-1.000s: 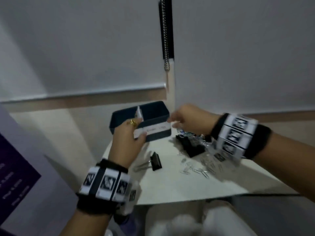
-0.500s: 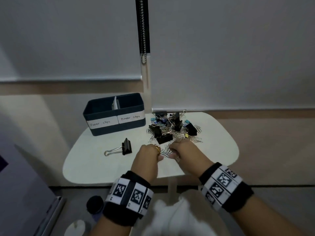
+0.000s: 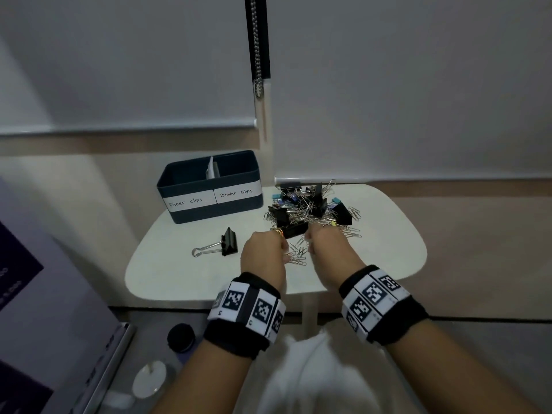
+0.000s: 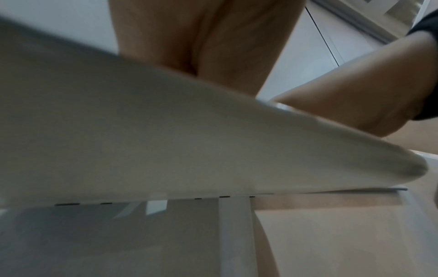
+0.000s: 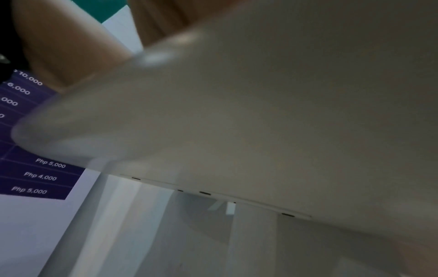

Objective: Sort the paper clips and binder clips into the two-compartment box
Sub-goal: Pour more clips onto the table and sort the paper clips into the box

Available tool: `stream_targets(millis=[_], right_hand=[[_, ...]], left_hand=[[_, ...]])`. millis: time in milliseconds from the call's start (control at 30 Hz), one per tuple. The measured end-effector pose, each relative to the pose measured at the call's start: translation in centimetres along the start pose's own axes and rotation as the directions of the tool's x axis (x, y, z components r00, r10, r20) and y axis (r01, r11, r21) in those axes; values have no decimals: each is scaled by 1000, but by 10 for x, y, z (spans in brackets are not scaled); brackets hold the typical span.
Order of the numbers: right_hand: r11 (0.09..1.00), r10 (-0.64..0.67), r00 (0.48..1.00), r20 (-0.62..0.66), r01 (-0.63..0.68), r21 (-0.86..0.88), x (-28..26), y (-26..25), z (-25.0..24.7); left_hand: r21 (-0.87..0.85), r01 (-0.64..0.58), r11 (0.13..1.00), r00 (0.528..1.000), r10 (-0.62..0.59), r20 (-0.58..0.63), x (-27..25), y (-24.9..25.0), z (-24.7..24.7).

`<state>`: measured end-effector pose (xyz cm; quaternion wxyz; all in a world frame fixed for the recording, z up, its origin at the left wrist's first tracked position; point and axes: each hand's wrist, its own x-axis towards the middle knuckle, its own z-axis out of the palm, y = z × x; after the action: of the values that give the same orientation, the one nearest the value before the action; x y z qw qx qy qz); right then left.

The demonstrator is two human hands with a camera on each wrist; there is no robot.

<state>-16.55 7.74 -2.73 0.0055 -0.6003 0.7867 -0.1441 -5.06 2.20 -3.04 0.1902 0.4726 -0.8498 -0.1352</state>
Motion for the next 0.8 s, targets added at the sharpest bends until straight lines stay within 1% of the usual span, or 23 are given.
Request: stream_targets(millis=[67, 167, 200, 300, 400, 500, 567, 633, 733, 800], right_hand=[[998, -2, 999, 39, 4, -57, -1, -4, -3], [997, 56, 995, 86, -51, -61, -4, -9, -6], [996, 62, 993, 96, -56, -64, -4, -12, -7], [994, 47, 990, 131, -34, -101, -2, -16, -13], [997, 45, 993, 109, -38, -63, 6, -11, -17], [999, 41, 995, 91, -42, 1, 11, -14, -37], [996, 2, 1000, 1, -2, 92, 16, -27, -58], [987, -38, 996, -81, 50, 152, 30, -46, -79], [959, -116, 984, -132, 146, 245, 67, -84, -97], [946, -175, 971, -163, 212, 245, 103, -108, -99]], left_hand=[[2, 19, 1000, 999, -19, 34, 0, 2, -1], [-27, 23, 999, 994, -20, 107, -1, 3, -5], [-44, 19, 999, 993, -14, 114, -1, 3, -7], [-54, 17, 998, 997, -13, 80, -3, 2, -12], [-138, 40, 990, 997, -31, 65, 7, -3, -24], [-179, 22, 984, 1000, -23, -2, 22, -14, -53], [-168, 11, 986, 997, -24, -75, 33, -28, -79], [-109, 31, 994, 987, -48, -155, 48, -45, -108], [-51, 110, 993, 957, -120, -263, 79, -73, -139], [18, 145, 989, 953, -135, -272, 104, -86, -149]])
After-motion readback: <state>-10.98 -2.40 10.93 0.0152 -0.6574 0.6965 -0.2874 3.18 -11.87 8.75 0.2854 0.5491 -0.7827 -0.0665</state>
